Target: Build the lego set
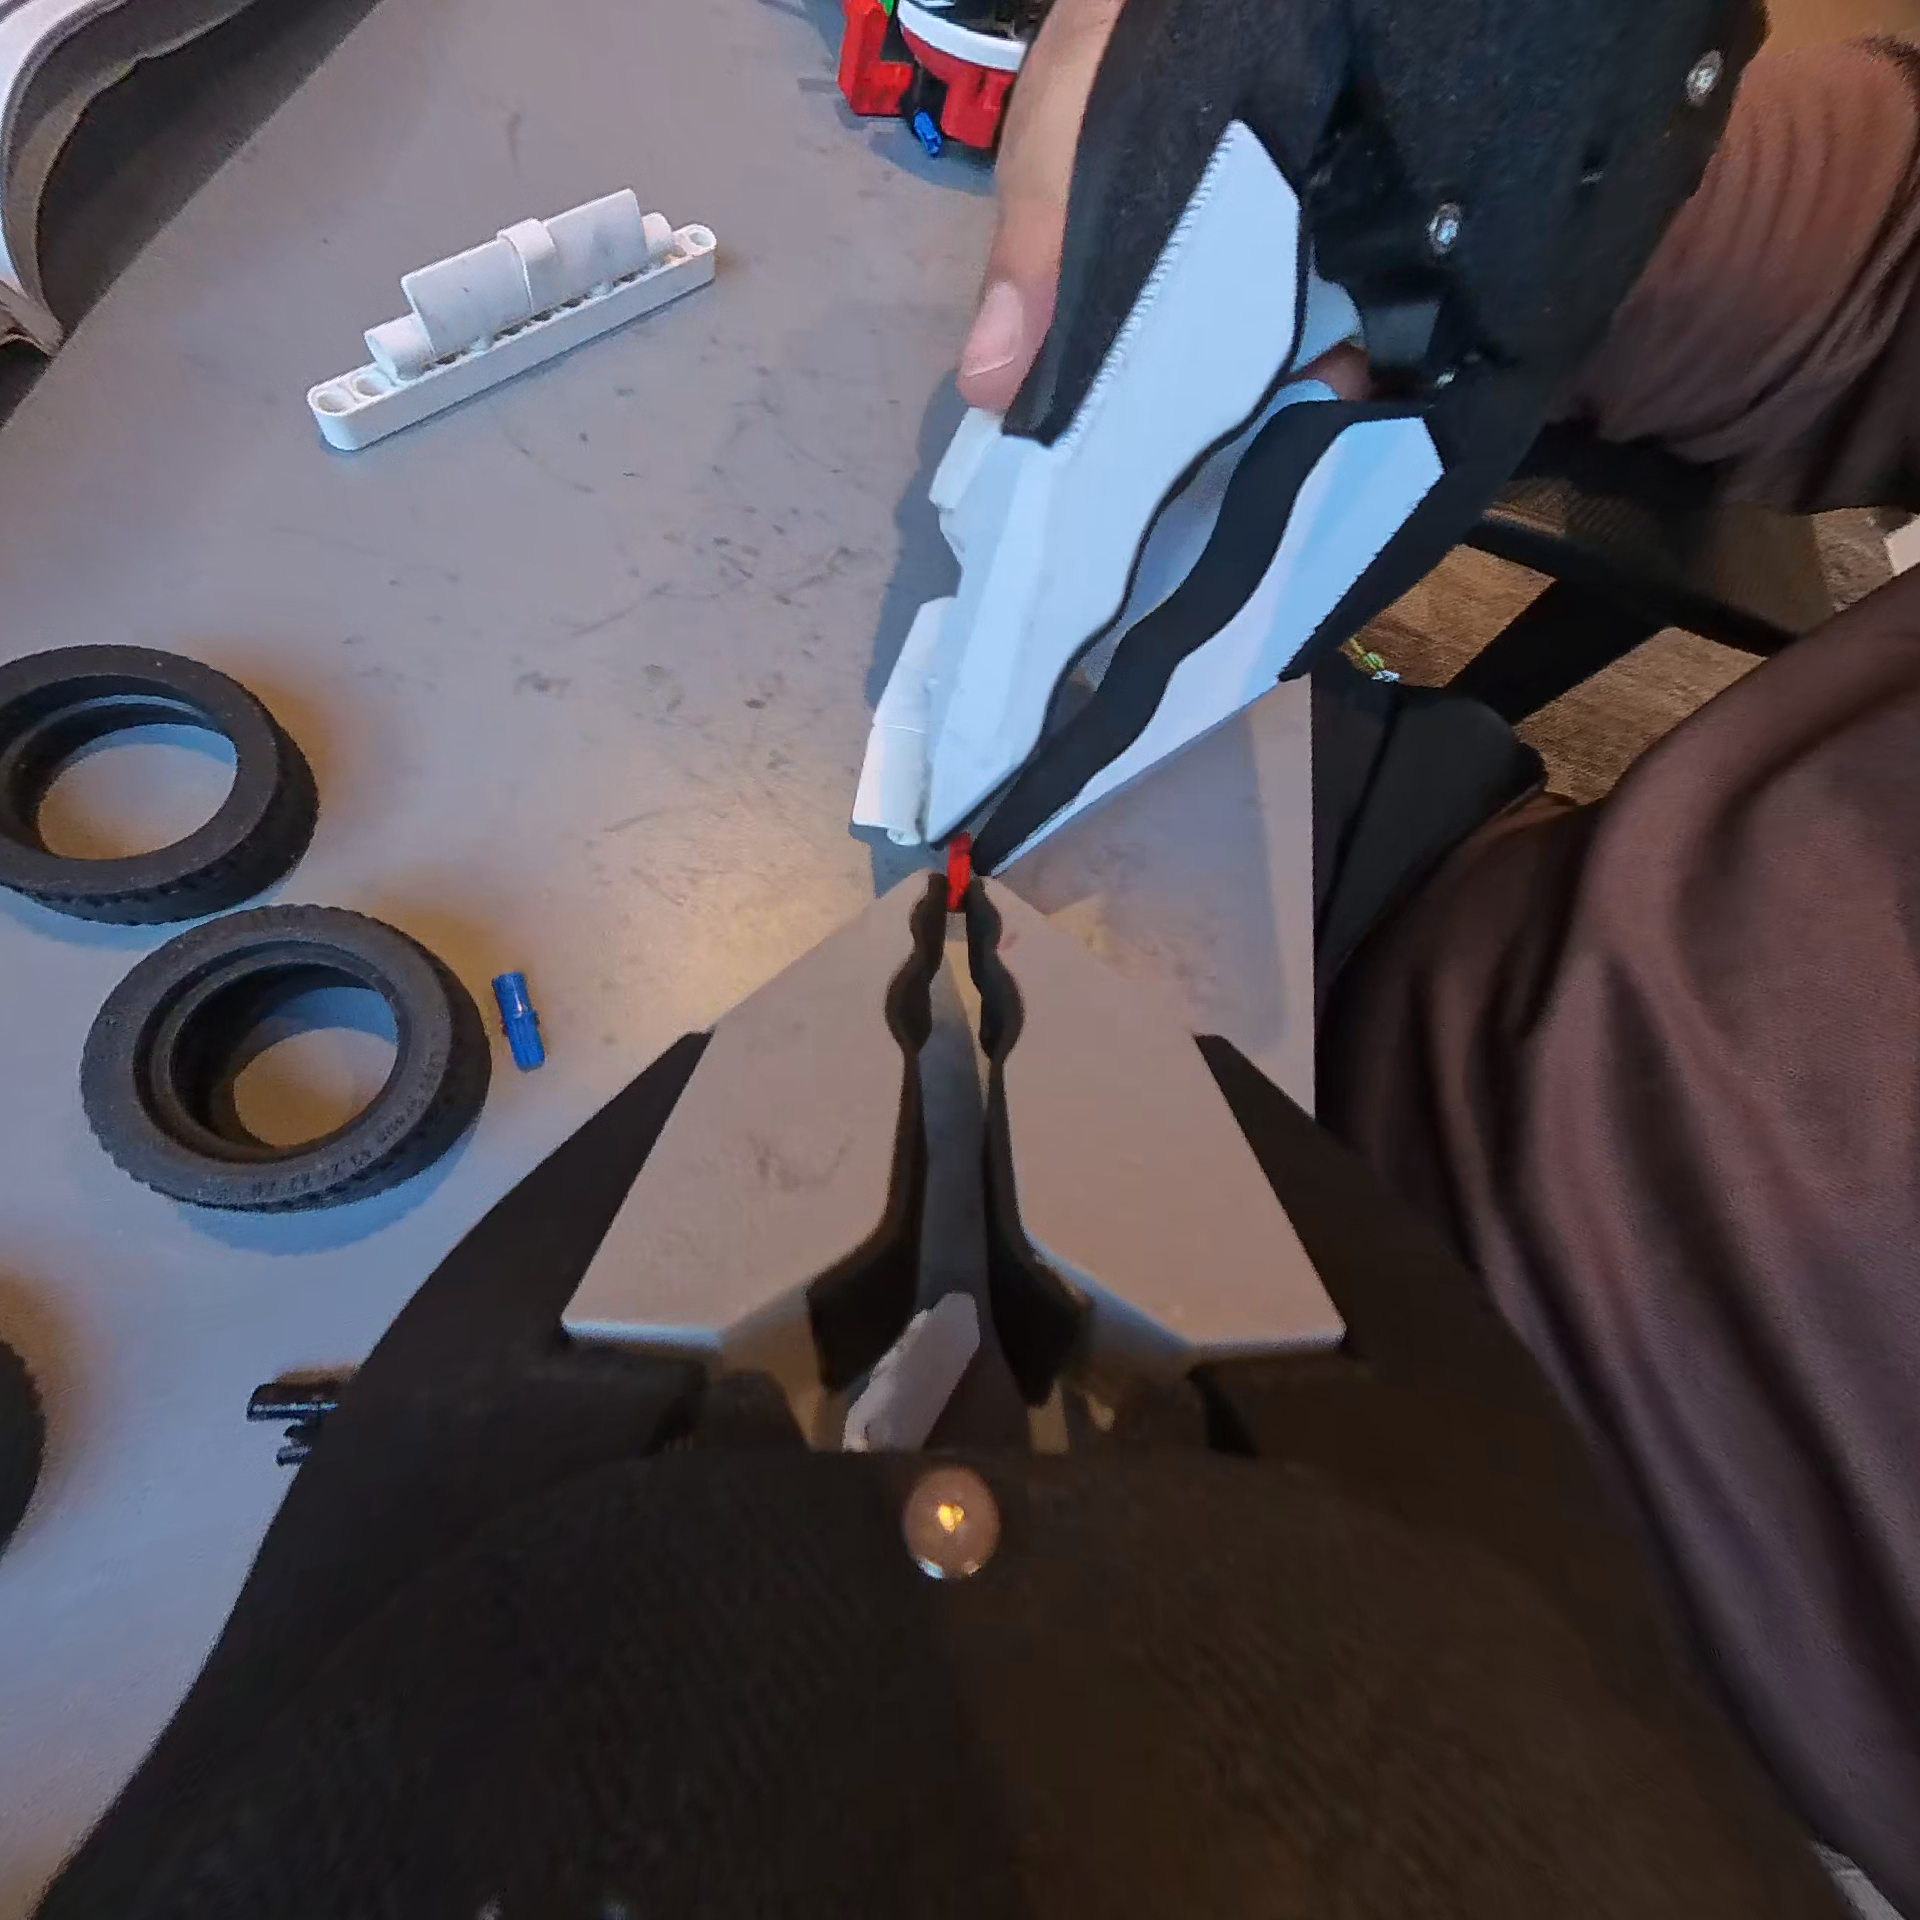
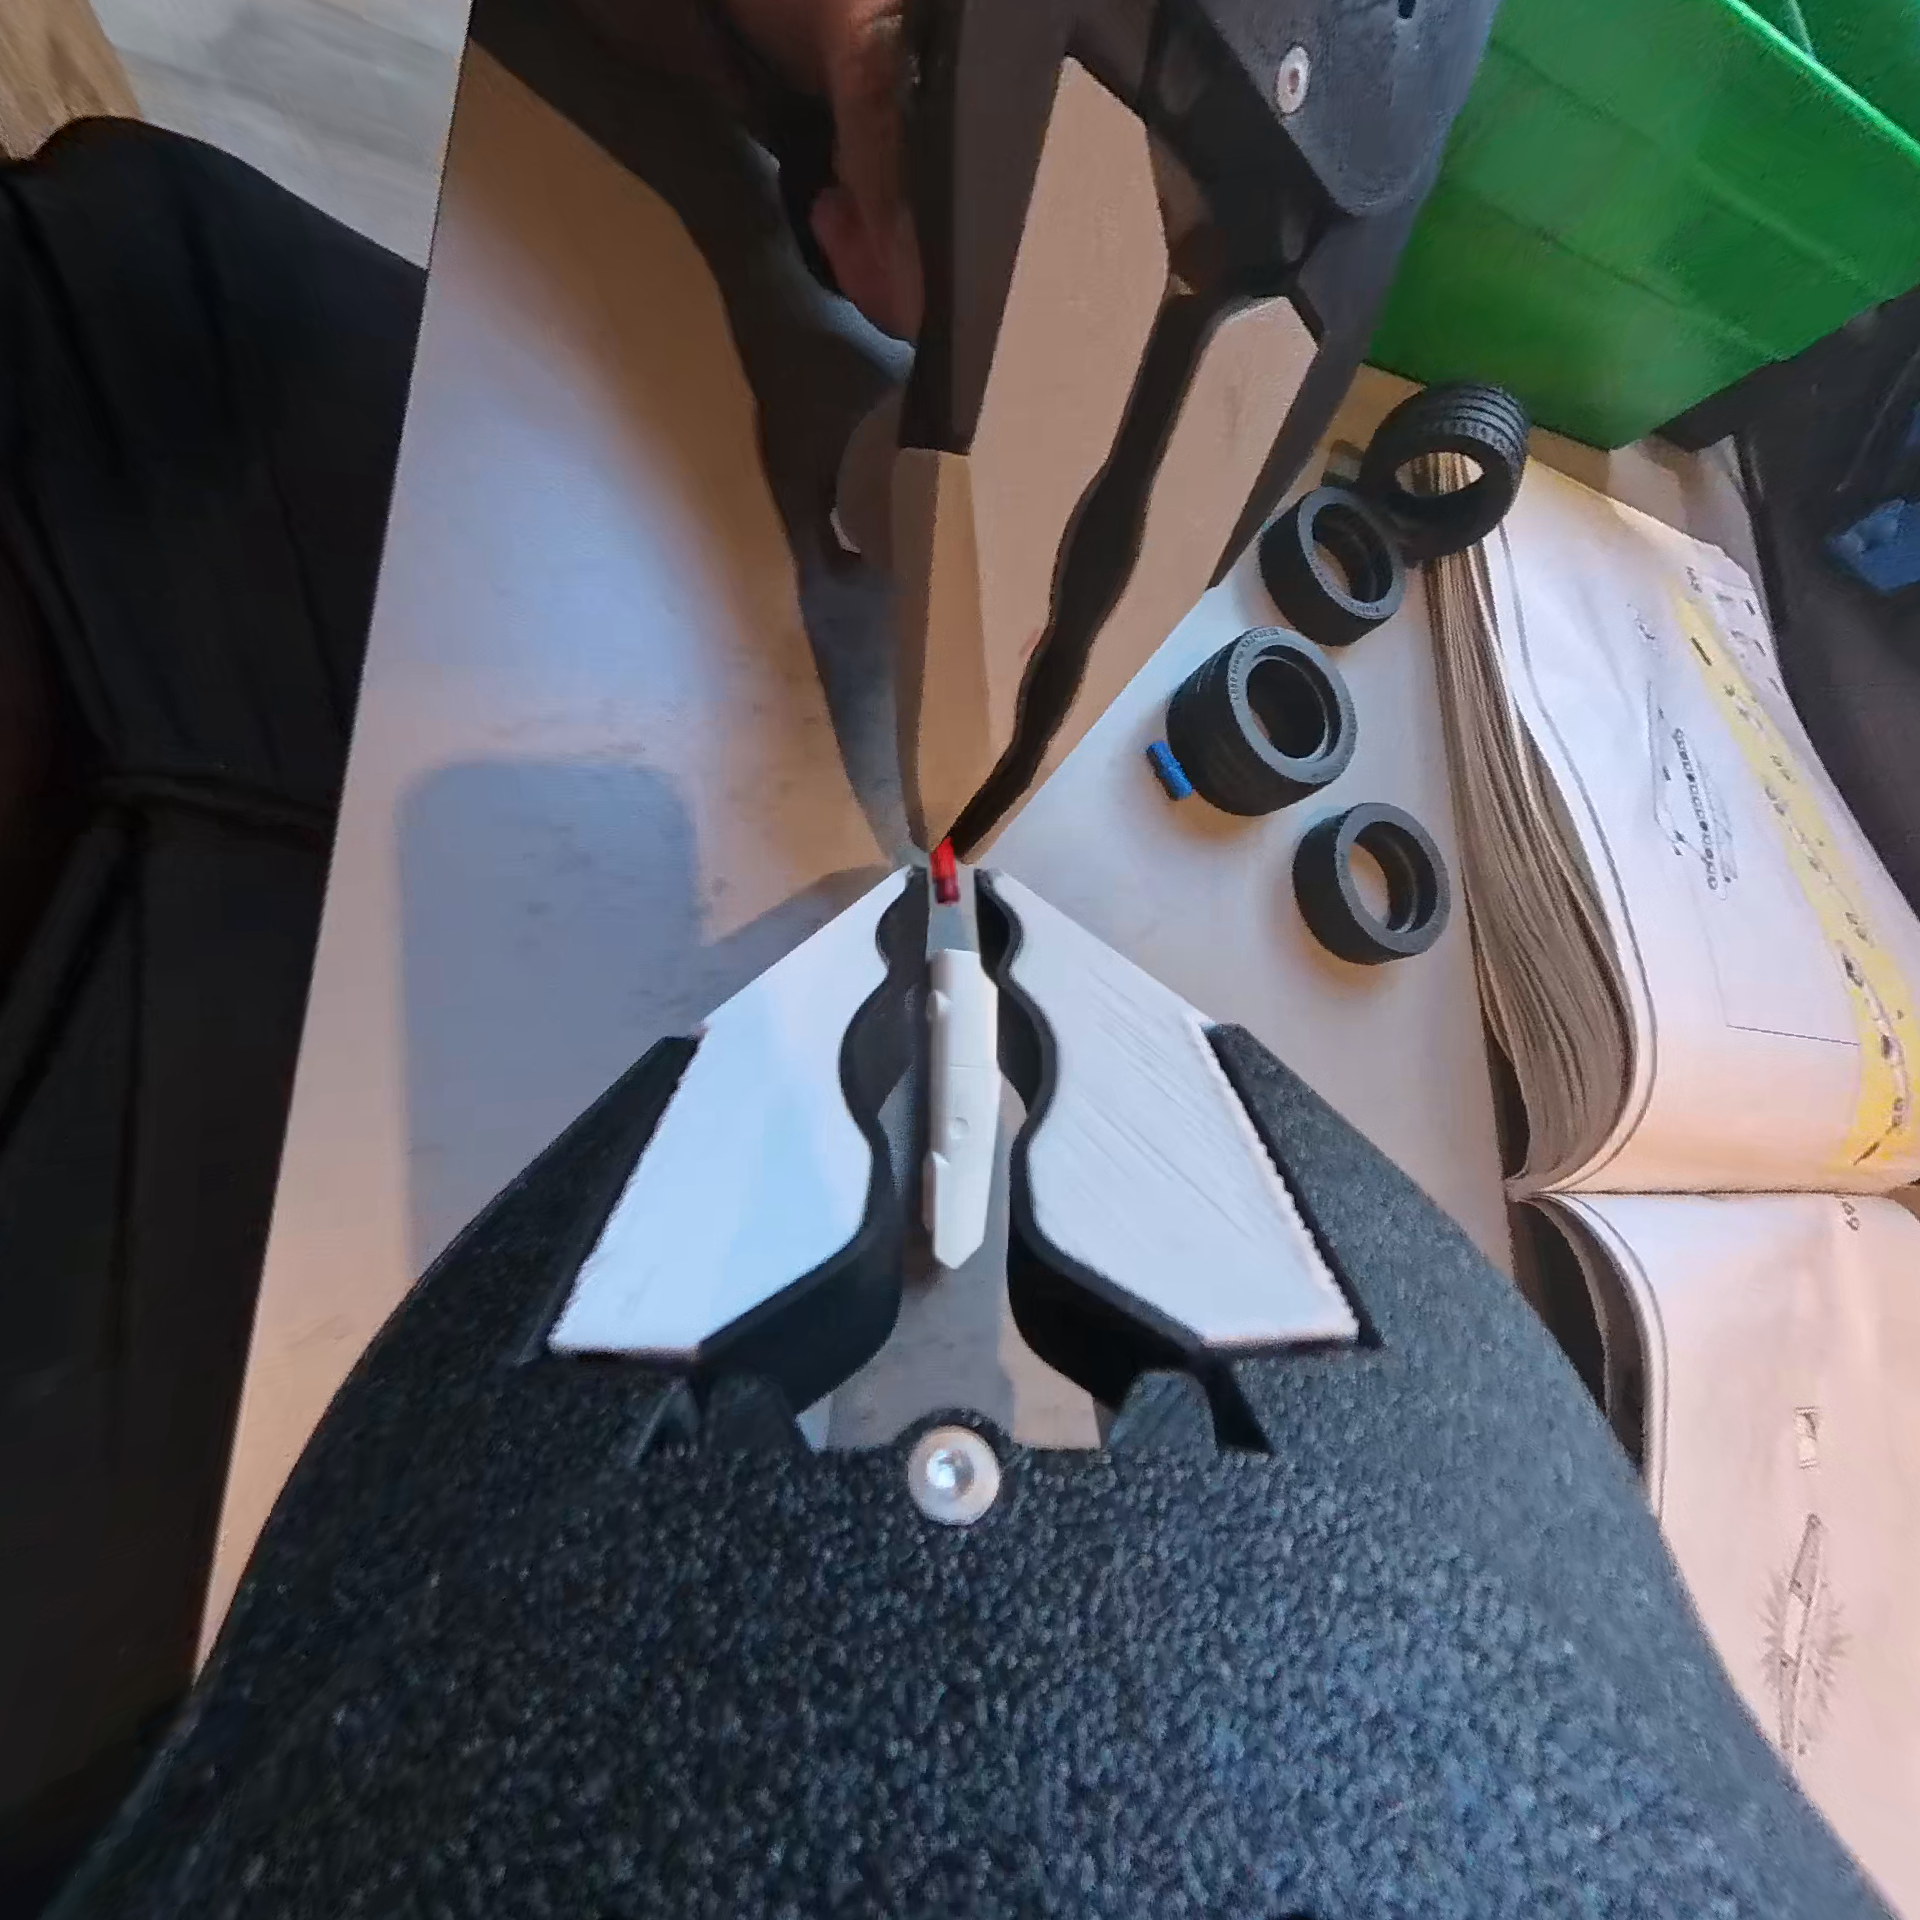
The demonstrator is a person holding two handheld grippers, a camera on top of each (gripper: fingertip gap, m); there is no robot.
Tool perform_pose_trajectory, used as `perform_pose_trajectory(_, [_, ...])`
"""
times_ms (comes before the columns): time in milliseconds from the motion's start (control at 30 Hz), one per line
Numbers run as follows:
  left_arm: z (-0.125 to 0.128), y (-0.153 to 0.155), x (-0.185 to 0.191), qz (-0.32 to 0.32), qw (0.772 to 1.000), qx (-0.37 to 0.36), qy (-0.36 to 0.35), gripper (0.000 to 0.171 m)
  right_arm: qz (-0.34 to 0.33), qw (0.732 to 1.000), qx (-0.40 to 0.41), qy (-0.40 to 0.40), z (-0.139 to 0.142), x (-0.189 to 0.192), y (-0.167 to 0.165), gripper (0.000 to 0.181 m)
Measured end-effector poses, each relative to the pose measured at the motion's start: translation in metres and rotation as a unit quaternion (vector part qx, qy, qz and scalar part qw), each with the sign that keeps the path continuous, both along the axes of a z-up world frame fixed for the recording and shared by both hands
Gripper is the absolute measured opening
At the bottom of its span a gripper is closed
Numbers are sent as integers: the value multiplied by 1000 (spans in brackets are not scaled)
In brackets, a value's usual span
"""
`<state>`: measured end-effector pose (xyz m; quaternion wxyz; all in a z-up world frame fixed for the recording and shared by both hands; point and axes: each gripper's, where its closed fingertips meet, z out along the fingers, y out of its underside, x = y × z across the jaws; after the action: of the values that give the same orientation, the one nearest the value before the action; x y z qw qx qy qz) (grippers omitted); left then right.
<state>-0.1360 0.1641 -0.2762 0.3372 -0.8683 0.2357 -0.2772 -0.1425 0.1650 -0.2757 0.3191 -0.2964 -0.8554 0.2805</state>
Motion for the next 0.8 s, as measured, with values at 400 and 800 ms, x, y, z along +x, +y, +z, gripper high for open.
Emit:
perform_pose_trajectory(400, [2, 0, 2, -7, 1000, 13, -5, 4, 1, 999, -38, -22, -2, 4, -2, 4])
perform_pose_trajectory(800, [-3, 3, 7, -45, 985, 114, 121, 3, 3, 993, -103, -48, -3, 7, 0, 4])
